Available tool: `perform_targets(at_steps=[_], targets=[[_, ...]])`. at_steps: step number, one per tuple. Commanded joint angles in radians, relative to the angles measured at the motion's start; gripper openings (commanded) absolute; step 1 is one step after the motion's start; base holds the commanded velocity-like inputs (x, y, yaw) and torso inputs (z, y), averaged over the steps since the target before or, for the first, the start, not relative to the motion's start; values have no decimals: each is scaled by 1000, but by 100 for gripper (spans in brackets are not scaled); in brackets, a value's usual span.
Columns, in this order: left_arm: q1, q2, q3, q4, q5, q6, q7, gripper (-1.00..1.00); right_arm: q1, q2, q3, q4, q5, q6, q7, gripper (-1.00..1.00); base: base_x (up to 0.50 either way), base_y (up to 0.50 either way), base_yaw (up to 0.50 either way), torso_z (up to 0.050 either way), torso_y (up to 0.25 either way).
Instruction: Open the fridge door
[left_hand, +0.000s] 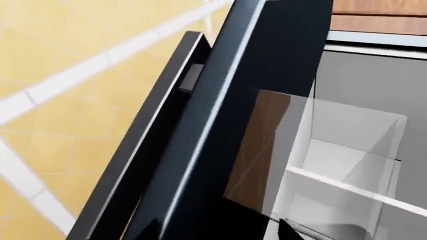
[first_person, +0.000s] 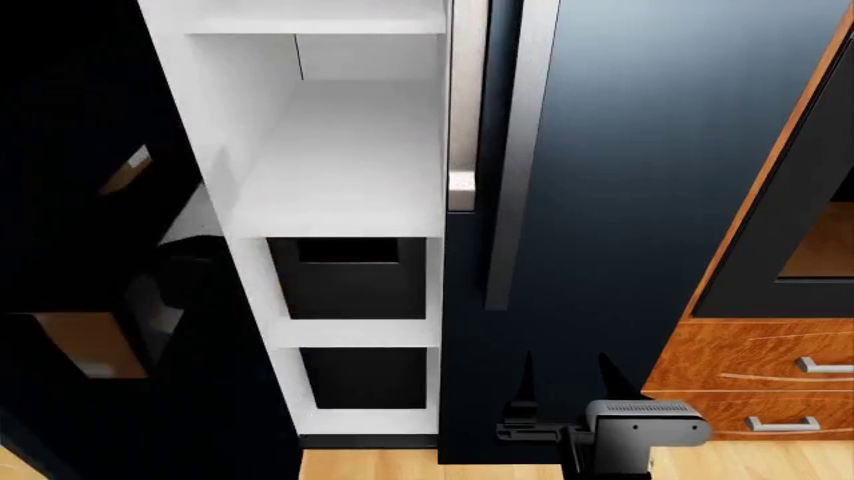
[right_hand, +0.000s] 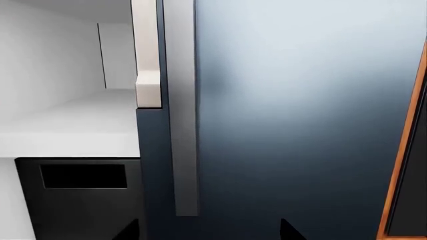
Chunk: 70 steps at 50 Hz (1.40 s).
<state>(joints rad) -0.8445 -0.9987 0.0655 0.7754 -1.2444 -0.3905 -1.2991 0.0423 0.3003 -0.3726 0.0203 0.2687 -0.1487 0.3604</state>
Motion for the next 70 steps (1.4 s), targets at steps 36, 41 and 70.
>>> perform_targets(at_steps=[36,41,70], targets=[[-153,386,-752,225,-323,-859,-271,100,1,9,-11,0,3,-3,11,100,0,0,1,0,0],[36,265,-780,272,-350,-636,-272,100,-2,12,-13,-11,4,3,15,100,0,0,0,0,0],[126,172,-781,272,-325,-541,-272,100,20,34,-45,-168,-7,127,49,100,0,0,0,0,0]])
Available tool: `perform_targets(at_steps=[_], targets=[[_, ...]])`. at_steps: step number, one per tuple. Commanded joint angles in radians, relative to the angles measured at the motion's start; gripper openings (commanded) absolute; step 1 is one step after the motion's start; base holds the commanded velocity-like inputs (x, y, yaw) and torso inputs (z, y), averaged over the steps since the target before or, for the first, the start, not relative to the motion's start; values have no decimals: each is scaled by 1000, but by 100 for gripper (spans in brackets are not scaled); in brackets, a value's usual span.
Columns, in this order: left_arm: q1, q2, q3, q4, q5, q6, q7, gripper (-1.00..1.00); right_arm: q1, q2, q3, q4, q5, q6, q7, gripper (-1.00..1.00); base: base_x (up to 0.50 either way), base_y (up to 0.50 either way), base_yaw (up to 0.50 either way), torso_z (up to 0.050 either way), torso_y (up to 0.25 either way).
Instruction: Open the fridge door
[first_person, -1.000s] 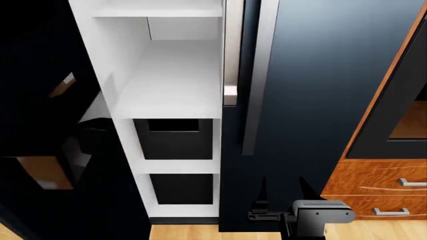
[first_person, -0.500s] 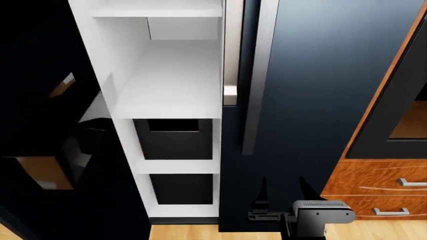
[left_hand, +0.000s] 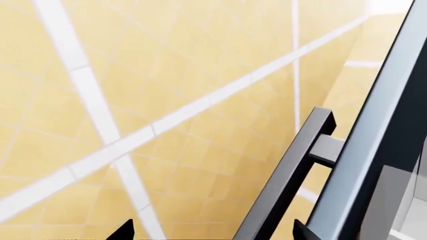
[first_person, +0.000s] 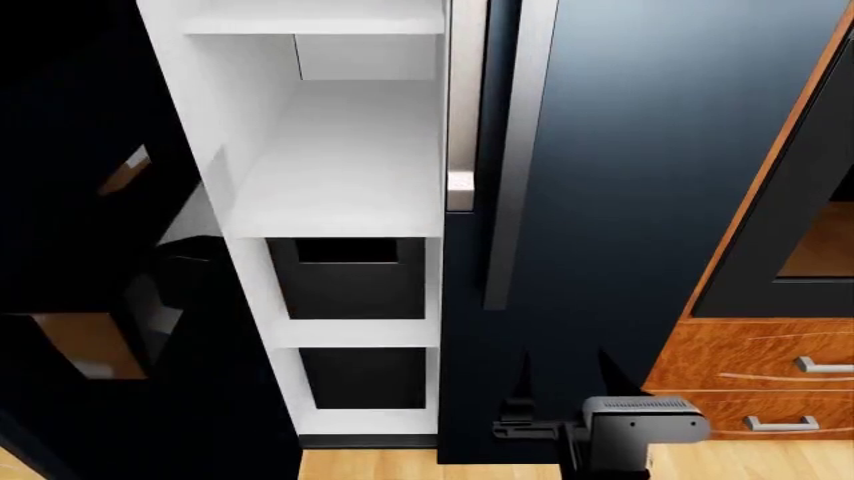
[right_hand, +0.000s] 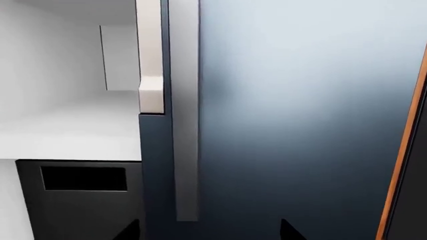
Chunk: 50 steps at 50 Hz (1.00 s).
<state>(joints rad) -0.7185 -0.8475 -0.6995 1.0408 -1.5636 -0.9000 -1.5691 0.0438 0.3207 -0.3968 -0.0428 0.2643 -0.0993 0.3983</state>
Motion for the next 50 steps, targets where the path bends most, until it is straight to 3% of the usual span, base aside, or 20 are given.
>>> perform_targets(at_steps=[1,20,50], targets=[[8,18,-23,6,-10,-29,-2,100,33,16,-21,-124,5,99,9,100,0,0,0,0,0],[105,-40,-45,6,-9,69,-2,100,238,43,-10,-273,80,341,4,100,0,0,0,0,0],[70,-1,-17,6,-6,16,-1,100,464,18,-6,-347,161,585,42,100,0,0,0,0,0]])
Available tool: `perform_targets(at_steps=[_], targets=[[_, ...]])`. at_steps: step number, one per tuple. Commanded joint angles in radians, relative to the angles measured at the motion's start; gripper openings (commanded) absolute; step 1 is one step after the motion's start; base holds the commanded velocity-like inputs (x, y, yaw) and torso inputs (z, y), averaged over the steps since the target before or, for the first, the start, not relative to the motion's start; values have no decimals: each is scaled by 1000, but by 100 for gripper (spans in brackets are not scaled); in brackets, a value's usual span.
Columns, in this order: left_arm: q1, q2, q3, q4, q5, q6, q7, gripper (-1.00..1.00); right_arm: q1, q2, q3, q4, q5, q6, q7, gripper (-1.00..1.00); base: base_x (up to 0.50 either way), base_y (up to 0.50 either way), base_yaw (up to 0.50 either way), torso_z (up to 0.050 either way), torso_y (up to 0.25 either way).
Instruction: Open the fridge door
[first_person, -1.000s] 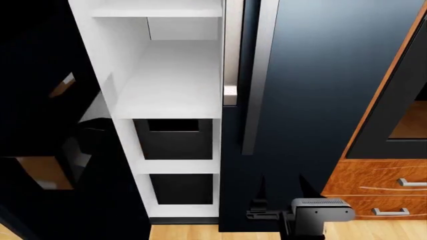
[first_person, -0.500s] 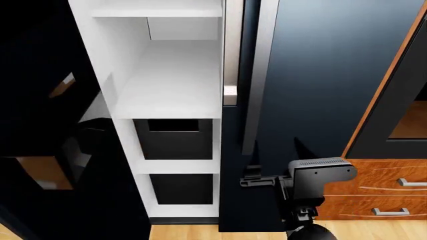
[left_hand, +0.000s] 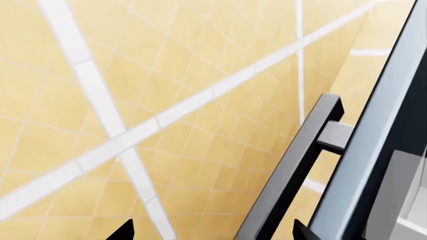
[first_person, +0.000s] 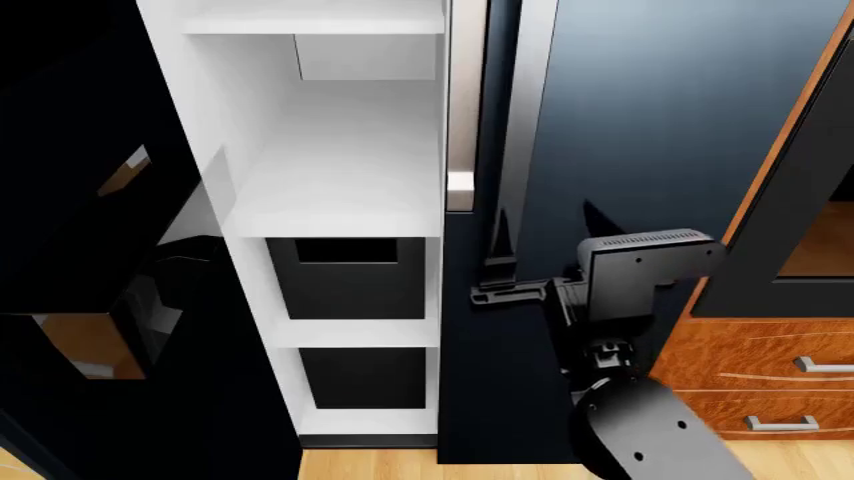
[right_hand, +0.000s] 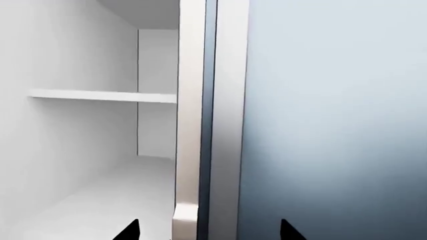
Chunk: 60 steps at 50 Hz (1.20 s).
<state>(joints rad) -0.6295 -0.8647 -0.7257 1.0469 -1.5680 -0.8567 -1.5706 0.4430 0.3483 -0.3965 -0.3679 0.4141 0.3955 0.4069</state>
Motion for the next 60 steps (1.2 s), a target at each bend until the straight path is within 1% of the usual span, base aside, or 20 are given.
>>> perform_targets(at_steps=[1,4,7,10,11,16,19,26,31,39,47,52,60], targets=[[-19,15,9,0,-2,-28,0,100,68,-13,-2,-19,20,90,29,100,0,0,0,0,0],[-8,-2,-1,0,-7,-14,0,100,115,-20,2,-4,34,135,33,100,0,0,0,0,0],[-5,-3,7,0,-2,-9,0,100,165,-32,0,13,40,175,41,100,0,0,0,0,0],[-6,-2,7,0,-2,-11,0,100,166,-32,0,13,41,175,41,100,0,0,0,0,0],[1,-5,1,0,-6,-6,0,100,227,-50,0,57,53,226,44,100,0,0,0,0,0],[14,-10,-3,0,-3,0,0,100,284,-68,6,117,80,275,35,100,0,0,0,0,0],[16,-9,-5,0,-4,-1,0,100,314,-79,5,150,115,298,-1,100,0,0,0,0,0],[18,-10,-2,0,-4,4,0,100,353,-102,9,220,126,283,-26,100,0,0,0,0,0],[6,-2,10,0,1,-8,0,100,396,-120,38,275,150,286,-35,100,0,0,0,0,0],[8,1,1,0,-5,-14,0,100,448,-135,29,344,144,276,-56,100,0,0,0,0,0],[16,-5,8,0,-1,-4,0,100,506,-157,39,434,147,290,-51,100,0,0,0,0,0],[20,-3,3,0,-4,-6,0,100,530,-169,57,452,168,324,-31,100,0,0,0,0,0],[33,-14,-1,0,-4,10,0,100,572,-186,52,546,158,300,-47,100,0,0,0,0,0]])
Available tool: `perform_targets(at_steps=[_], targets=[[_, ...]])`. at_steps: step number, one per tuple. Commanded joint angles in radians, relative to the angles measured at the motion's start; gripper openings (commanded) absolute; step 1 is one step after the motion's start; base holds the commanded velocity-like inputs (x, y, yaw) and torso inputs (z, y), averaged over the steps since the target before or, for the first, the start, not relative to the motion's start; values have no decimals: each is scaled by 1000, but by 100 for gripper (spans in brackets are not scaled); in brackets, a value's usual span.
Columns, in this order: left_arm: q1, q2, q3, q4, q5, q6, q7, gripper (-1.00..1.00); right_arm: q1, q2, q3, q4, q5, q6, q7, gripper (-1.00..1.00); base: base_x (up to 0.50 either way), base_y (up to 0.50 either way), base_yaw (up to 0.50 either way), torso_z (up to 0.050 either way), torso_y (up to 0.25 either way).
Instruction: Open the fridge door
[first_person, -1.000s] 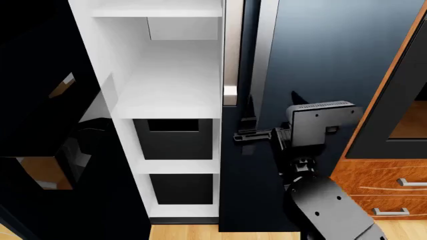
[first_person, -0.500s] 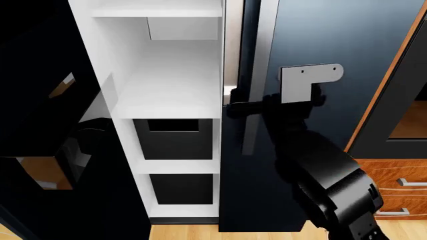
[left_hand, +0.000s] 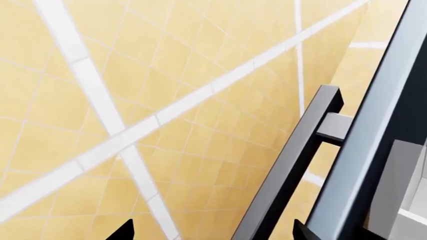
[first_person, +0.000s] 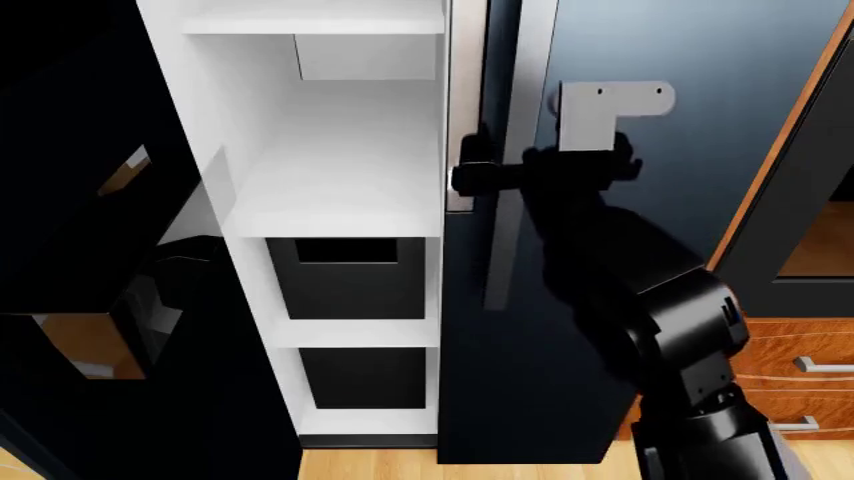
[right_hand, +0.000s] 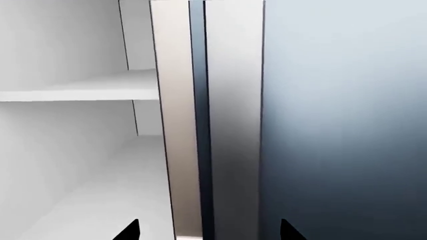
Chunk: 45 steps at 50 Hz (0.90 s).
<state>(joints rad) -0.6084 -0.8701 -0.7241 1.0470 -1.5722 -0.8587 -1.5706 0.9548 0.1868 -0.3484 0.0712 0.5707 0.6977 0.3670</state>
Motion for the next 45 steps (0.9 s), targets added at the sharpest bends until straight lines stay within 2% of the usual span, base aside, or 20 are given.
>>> perform_targets(at_steps=[1,45], targets=[[11,-7,-1,0,2,11,0,100,66,-27,1,122,-1,-8,-13,100,0,0,0,0,0],[-12,8,10,0,5,-18,0,100,170,-62,-34,458,-36,-140,-68,100,0,0,0,0,0]])
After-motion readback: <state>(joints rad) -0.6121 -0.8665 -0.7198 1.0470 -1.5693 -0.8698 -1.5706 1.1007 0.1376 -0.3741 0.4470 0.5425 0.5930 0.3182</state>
